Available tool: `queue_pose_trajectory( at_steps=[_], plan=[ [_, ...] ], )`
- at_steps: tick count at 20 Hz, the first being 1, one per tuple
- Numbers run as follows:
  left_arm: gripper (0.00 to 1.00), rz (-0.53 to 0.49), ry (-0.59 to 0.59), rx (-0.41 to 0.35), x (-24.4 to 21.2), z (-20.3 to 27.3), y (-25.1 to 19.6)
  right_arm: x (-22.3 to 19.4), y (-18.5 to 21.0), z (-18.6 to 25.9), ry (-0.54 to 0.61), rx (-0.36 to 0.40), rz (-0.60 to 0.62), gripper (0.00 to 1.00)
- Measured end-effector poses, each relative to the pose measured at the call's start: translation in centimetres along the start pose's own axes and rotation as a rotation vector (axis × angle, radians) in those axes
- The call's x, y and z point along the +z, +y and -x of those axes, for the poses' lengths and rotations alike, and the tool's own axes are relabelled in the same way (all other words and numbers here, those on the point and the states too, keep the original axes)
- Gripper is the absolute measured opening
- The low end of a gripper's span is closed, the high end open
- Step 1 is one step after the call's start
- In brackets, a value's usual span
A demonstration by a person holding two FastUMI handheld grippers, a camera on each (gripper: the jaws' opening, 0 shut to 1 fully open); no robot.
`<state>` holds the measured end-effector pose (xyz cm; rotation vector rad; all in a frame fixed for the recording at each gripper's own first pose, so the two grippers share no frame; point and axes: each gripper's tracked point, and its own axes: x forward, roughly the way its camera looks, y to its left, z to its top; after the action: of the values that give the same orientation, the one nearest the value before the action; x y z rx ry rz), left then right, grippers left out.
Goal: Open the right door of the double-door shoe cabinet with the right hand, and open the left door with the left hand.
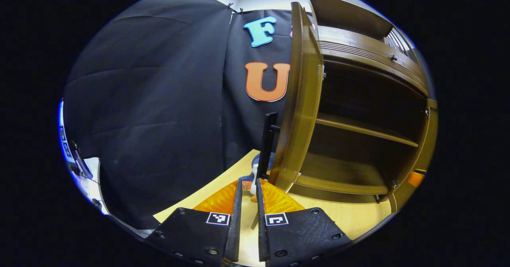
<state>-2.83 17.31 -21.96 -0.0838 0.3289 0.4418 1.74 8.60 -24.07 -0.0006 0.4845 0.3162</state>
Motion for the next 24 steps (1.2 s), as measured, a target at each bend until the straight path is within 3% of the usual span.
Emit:
queue_pose_trajectory(
  at_steps=[5,12,13,14,17,18,19,21,22,23,24],
  plan=[
    [0.18,-0.082,-0.105,0.072,2.2,1.1,-1.3,0.8,-1.4,0.6,-0.016,-0.045,-0.006,0.65],
    [0.18,-0.116,-0.129,-0.043,3.7,1.4,-7.2,4.5,-3.3,3.0,-0.108,-0.122,-0.019,0.69],
    [0.31,-0.116,-0.129,-0.068,3.9,1.5,-8.3,5.2,-3.3,3.4,-0.128,-0.122,-0.019,0.65],
    [0.25,-0.115,-0.137,-0.09,4.2,1.6,-9.2,5.7,-3.4,3.7,-0.144,-0.121,-0.018,0.66],
    [0.33,-0.114,-0.164,-0.166,5.8,2.1,-12.2,7.0,-3.6,4.5,-0.172,-0.121,-0.022,0.7],
    [0.45,-0.115,-0.165,-0.199,6.1,2.4,-13.5,7.3,-3.9,4.9,-0.179,-0.13,-0.031,0.69],
    [0.41,-0.119,-0.158,-0.222,6.2,2.6,-14.4,7.7,-4.1,5.3,-0.184,-0.134,-0.047,0.72],
    [0.45,-0.125,-0.166,-0.279,6.9,3.2,-16.6,8.8,-3.9,6.2,-0.204,-0.122,-0.07,0.72],
    [0.47,-0.129,-0.175,-0.307,7.2,3.8,-17.6,9.3,-4.0,6.6,-0.218,-0.122,-0.07,0.77],
    [0.65,-0.134,-0.185,-0.337,7.6,4.2,-18.6,9.7,-4.3,6.9,-0.232,-0.131,-0.069,0.8],
    [0.73,-0.14,-0.194,-0.363,8.0,4.7,-19.5,10.1,-4.7,7.2,-0.241,-0.14,-0.072,0.82]
  ],
)
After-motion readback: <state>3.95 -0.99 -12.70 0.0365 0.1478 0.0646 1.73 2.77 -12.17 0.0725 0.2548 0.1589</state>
